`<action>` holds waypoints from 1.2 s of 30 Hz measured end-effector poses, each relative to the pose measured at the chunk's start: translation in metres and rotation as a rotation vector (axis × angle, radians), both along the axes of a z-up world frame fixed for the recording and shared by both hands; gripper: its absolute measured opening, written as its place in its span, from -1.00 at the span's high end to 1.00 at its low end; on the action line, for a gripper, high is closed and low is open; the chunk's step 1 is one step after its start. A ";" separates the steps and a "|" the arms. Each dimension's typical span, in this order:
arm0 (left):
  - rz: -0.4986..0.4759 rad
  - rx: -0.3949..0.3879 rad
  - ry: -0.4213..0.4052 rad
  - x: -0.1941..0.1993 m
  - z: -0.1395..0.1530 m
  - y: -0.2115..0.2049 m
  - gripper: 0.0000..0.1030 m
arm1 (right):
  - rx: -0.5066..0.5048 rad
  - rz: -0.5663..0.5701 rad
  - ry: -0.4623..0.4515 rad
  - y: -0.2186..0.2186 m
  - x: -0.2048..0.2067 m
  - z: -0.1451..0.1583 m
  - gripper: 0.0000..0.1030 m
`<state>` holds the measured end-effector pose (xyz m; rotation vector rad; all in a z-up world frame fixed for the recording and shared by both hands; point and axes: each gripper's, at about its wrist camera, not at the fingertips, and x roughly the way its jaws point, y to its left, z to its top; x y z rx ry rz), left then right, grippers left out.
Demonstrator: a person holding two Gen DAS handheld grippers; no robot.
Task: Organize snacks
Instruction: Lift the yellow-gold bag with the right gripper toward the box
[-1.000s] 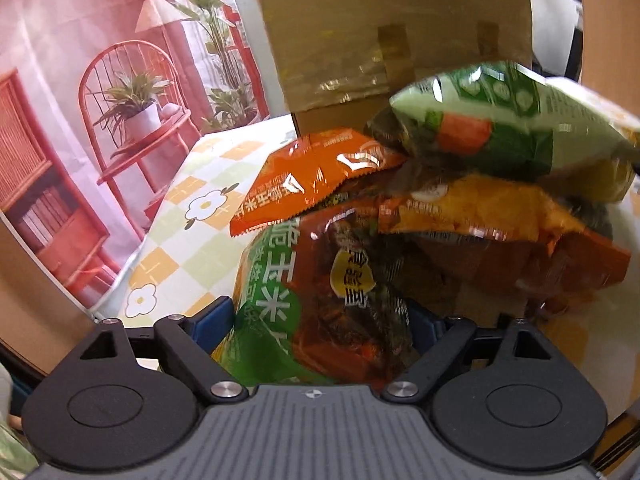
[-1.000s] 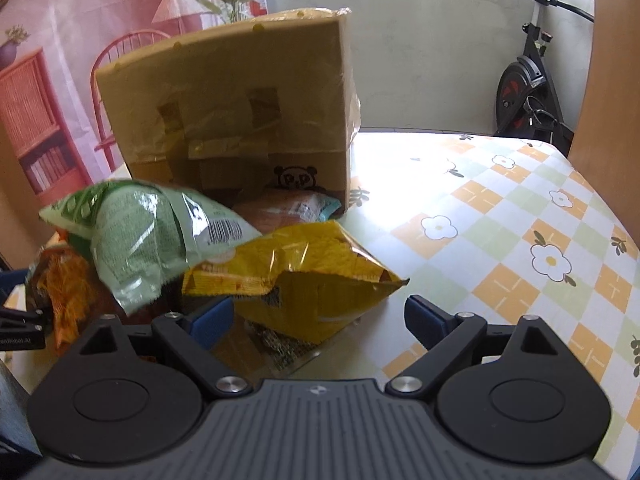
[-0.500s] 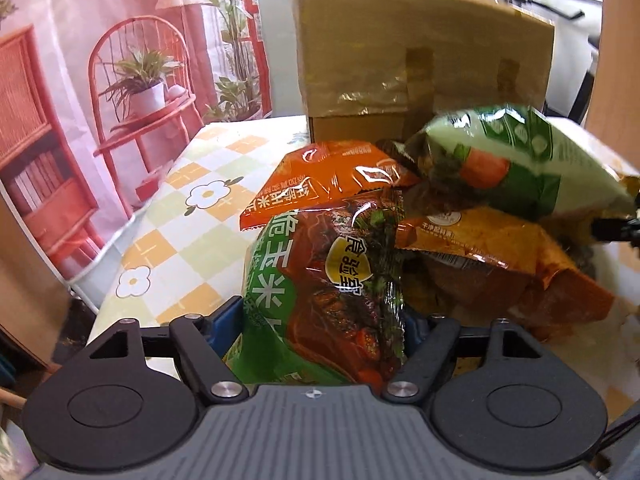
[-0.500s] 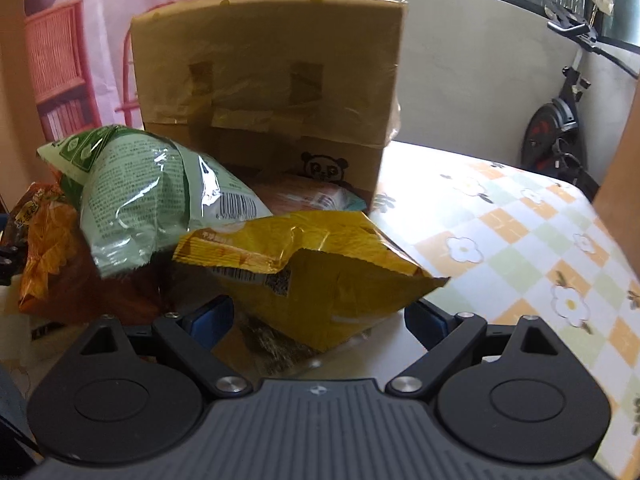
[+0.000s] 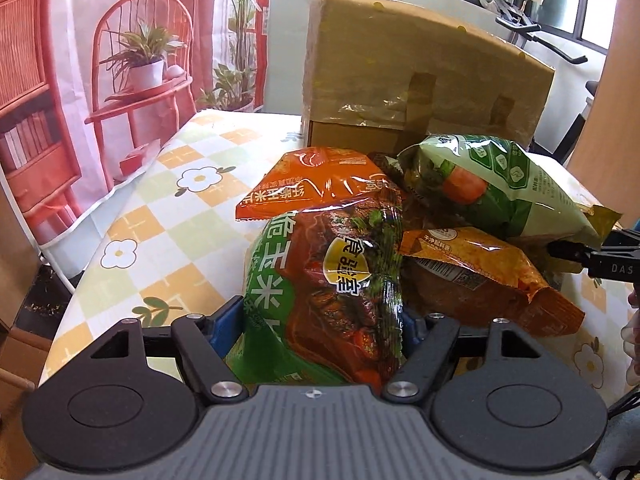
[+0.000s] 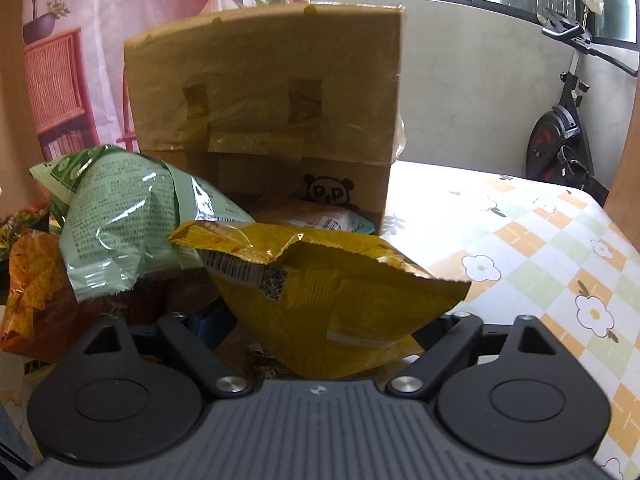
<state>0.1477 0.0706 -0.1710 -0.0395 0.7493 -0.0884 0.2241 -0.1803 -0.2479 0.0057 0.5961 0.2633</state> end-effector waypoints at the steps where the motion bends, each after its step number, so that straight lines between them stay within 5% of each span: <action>1: -0.003 -0.003 -0.001 0.000 0.001 0.000 -0.50 | 0.013 0.003 -0.006 -0.002 -0.002 0.001 -0.57; 21: 0.052 -0.113 -0.076 -0.015 0.020 0.019 -0.50 | 0.103 -0.070 -0.008 -0.033 -0.045 0.023 -0.46; 36: 0.135 -0.193 0.028 0.000 0.030 0.025 -0.50 | 0.036 -0.072 0.115 -0.013 -0.032 0.044 -0.46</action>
